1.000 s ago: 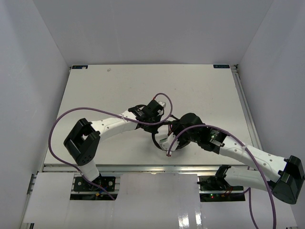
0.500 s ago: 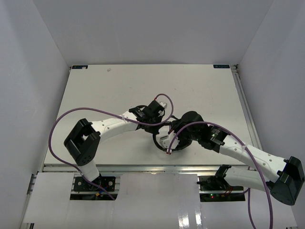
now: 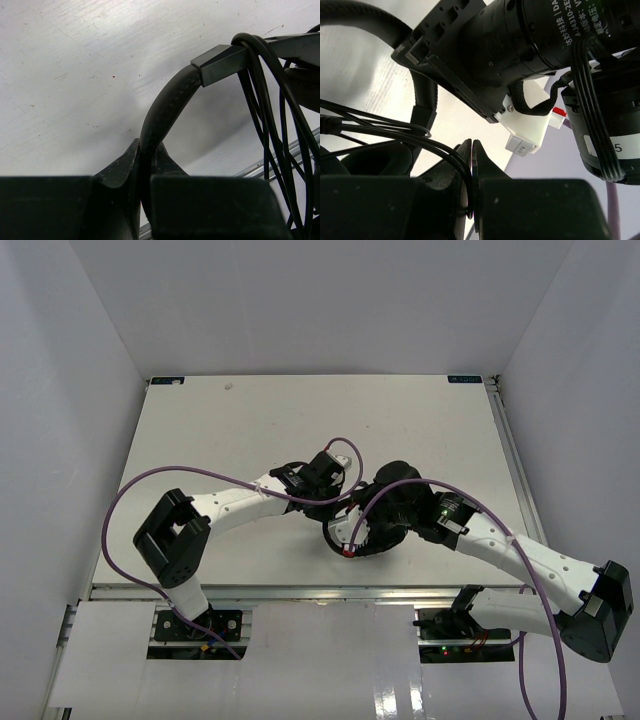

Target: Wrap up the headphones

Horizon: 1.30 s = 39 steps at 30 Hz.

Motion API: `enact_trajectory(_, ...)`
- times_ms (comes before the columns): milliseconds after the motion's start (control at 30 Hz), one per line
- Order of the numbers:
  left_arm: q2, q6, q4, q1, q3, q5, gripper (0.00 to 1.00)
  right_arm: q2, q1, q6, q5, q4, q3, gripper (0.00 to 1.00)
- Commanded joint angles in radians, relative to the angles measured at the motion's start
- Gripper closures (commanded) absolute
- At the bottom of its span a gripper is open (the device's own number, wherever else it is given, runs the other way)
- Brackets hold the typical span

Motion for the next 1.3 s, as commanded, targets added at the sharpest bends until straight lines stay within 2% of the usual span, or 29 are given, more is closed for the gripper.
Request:
enact_trajectory(0,-0.041,0.023,0.006,-0.012,-0.007,0.02,1.0,-0.012,-0.006,0.069,-0.055,0.096,0.09,0.92)
enact_trajectory(700,-0.04,0.02,-0.009,-0.012,0.014,0.016,1.0,-0.016,-0.003,0.151,-0.14,0.076,0.143,0.92)
enact_trajectory(1000,-0.057,0.017,-0.012,-0.012,0.024,0.029,1.0,-0.007,-0.007,0.112,-0.105,0.106,0.08,0.92)
enact_trajectory(1267,-0.097,0.014,-0.013,-0.012,-0.001,0.045,1.0,0.026,-0.074,0.097,-0.12,0.172,0.059,0.92)
